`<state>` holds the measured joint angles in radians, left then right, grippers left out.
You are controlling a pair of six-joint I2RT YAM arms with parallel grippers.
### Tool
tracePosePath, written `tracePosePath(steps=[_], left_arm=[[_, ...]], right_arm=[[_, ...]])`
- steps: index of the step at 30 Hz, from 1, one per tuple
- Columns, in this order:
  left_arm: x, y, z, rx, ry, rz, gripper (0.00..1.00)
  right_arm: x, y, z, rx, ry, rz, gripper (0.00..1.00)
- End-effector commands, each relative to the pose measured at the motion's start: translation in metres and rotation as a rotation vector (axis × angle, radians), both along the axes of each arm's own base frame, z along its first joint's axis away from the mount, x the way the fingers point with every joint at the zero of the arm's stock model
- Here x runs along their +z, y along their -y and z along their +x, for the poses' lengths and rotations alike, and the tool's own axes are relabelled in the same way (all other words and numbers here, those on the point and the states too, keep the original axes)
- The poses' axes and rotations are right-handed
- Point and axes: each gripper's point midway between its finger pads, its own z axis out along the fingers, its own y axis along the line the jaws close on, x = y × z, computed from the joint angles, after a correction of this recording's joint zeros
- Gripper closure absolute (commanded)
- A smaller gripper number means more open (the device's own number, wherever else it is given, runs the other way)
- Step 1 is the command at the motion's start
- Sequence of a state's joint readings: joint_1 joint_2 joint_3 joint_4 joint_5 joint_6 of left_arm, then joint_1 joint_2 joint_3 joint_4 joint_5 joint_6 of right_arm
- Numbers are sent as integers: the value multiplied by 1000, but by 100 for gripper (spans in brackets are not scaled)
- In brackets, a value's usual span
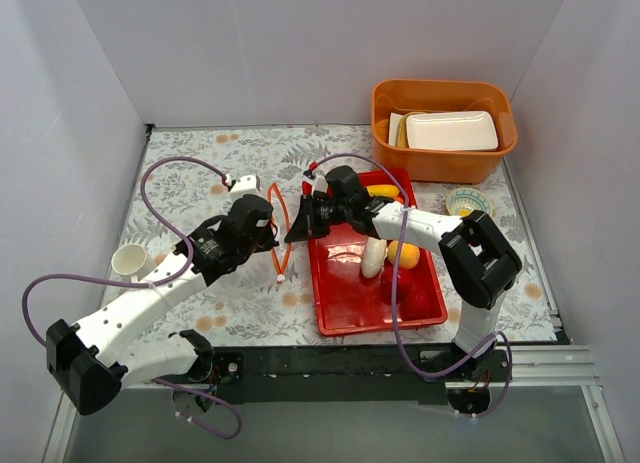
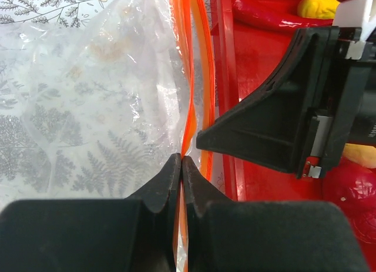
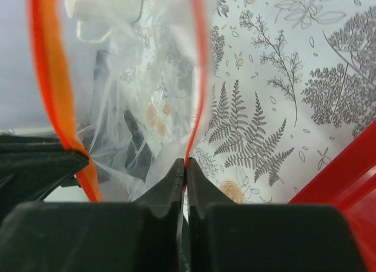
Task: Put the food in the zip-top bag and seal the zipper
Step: Open the zipper of the food storage bag at the center of the board.
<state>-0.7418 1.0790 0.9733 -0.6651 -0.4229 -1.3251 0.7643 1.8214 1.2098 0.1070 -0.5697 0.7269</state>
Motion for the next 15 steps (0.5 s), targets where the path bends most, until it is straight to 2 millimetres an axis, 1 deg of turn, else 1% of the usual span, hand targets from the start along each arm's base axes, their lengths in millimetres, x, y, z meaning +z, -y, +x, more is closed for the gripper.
tracePosePath(steps=[1, 3, 4, 5, 6, 7, 8, 9, 11, 12, 14, 15], left_arm=[[1, -5, -2, 19, 14, -2, 100], [-1, -15, -3, 61, 11, 21, 100], [-1, -20, -4, 81, 12, 33, 100], [0, -25, -4, 110, 11, 41, 100], [-3, -38, -5, 153, 2, 80, 100], [-4, -44, -5, 179, -3, 85, 100], [-1, -51, -6, 201, 1, 89, 100], [-1, -60, -5, 227, -4, 97, 100], [3, -68, -4, 245, 2, 86, 100], [4, -73, -3, 255, -3, 78, 100], [7, -76, -2, 249, 1, 79, 100], [9, -75, -1, 242, 4, 76, 100]], right_arm=[[6, -6, 8, -6, 48, 11, 99], [-7, 1, 9, -34, 37, -48, 99], [-12, 6, 15, -81, 53, -96, 99], [-25, 15, 13, -97, 36, -164, 99], [-28, 18, 13, -110, 41, -189, 99], [-32, 22, 16, -142, 50, -220, 99], [-38, 27, 14, -155, 34, -260, 99], [-41, 27, 14, -158, 39, -271, 99], [-48, 28, 12, -165, 41, -308, 99], [-47, 26, 11, -156, 46, -308, 99], [-52, 24, 9, -146, 50, -322, 99], [-49, 22, 10, -139, 67, -318, 99]])
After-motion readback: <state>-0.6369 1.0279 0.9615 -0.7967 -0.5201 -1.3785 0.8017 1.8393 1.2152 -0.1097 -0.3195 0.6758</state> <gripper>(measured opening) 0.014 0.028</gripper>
